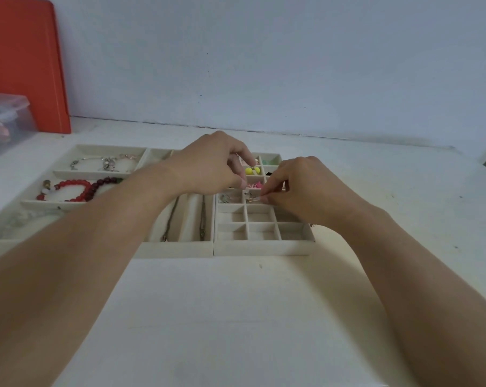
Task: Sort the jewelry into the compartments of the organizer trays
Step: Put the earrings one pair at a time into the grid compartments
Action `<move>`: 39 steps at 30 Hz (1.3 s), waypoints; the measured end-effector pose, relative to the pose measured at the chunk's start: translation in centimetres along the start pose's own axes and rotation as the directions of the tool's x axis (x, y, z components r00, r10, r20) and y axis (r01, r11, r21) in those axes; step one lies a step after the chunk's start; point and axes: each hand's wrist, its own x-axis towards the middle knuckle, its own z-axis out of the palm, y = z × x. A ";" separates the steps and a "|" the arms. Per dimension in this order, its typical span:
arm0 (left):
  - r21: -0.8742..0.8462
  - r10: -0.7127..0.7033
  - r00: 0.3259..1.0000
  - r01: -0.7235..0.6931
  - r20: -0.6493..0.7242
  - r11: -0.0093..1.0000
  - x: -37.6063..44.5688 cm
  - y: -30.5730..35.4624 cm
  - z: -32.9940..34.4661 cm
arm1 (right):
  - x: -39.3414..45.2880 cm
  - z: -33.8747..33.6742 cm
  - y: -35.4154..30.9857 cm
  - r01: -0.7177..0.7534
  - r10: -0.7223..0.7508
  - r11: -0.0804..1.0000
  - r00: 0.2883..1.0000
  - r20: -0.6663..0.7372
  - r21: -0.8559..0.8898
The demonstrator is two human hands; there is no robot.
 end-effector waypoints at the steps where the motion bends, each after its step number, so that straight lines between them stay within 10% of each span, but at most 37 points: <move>1: 0.019 -0.004 1.000 0.004 0.007 1.000 0.0 0.0 0.0 | 0.0 0.0 0.0 0.004 -0.004 1.000 1.000 0.003 -0.009; 39: 0.035 0.001 1.000 0.000 -0.015 0.999 0.1 -0.1 0.0 | -0.4 0.3 -1.0 0.005 -0.006 1.000 0.989 0.147 0.007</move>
